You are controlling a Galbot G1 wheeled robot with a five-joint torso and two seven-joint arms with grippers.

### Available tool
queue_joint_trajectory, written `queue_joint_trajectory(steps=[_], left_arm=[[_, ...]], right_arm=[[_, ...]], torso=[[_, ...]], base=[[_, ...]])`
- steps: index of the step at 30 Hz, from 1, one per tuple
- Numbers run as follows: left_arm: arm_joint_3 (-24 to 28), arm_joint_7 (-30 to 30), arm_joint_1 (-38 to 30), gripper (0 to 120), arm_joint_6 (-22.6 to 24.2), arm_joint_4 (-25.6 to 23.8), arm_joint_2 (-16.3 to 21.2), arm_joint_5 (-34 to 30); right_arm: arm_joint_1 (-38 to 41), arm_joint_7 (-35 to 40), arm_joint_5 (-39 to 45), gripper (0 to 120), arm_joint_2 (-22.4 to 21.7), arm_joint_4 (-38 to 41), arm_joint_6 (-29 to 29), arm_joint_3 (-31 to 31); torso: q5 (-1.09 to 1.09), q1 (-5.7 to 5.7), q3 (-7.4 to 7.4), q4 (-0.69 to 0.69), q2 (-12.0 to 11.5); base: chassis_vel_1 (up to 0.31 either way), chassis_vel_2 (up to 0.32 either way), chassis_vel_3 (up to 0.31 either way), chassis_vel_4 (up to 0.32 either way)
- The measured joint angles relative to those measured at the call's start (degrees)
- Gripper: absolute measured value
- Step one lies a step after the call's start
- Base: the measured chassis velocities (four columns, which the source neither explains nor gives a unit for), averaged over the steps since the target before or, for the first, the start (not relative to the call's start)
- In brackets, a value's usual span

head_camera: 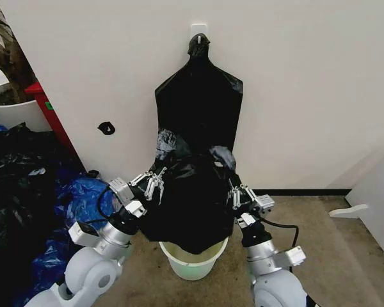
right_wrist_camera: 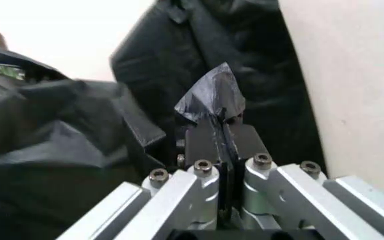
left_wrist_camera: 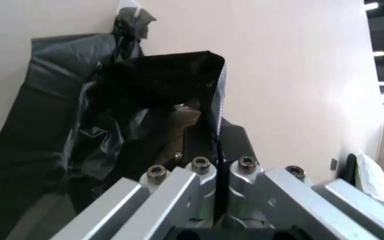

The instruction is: Place the garbage bag over the trash bin.

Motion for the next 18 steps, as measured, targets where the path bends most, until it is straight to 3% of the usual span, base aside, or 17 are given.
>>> queue_joint_trajectory(steps=[10,18], left_arm=[[0.85,0.66,0.47,0,-0.16,4.75,-2.34,-0.62],[1.69,0.26,3.53,0,-1.37,7.15,-0.92,1.54]], right_arm=[[0.74,8.72,-2.14,0,-1.05,-0.62,-5.37,0.35],[-3.54,16.32,-8.32,0,-1.93,-1.72,-9.9,-3.53]], torso=[[-0.02,0.0,0.0,0.0,0.0],[-0.01,0.0,0.0,0.0,0.0]], base=[[0.0,0.0,0.0,0.0],[0.0,0.0,0.0,0.0]])
